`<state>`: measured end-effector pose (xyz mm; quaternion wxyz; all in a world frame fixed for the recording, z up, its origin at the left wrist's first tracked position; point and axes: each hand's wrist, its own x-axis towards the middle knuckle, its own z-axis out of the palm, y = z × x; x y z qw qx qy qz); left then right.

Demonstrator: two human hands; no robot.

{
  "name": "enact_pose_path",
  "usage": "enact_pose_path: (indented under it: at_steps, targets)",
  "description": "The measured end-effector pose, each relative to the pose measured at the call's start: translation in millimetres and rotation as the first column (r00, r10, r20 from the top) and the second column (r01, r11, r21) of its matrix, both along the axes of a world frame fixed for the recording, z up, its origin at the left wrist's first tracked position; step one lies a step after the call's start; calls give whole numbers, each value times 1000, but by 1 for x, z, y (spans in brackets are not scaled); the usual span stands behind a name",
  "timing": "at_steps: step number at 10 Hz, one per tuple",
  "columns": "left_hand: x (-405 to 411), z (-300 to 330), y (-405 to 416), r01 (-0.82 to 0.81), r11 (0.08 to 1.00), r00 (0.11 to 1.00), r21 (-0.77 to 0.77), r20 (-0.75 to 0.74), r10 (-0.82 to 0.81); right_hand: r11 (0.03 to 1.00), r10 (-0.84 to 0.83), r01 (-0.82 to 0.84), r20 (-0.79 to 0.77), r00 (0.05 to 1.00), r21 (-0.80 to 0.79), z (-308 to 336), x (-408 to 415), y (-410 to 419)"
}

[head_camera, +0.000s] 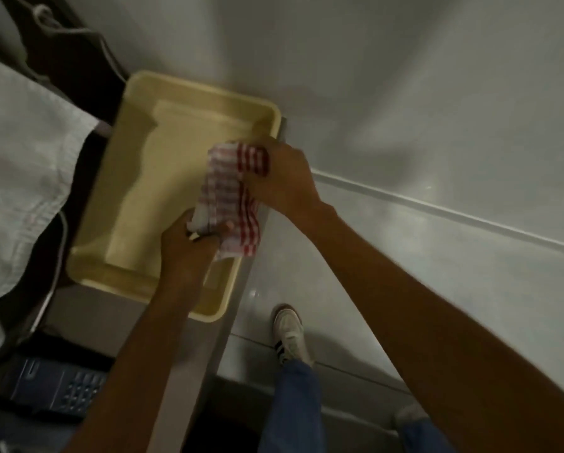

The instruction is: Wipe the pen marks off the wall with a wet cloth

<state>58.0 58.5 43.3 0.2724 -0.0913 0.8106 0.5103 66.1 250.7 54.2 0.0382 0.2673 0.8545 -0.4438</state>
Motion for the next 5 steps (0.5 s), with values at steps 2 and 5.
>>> enact_pose_path:
  at_steps: [2, 5]
  targets:
    - [-56, -78, 6, 145, 910, 979, -388, -74, -187, 754, 209, -377, 348, 914, 538, -49, -74, -28]
    - [27, 139, 60, 361, 725, 660, -586, -388, -643, 833, 23, -89, 125, 992, 546, 147, 78, 30]
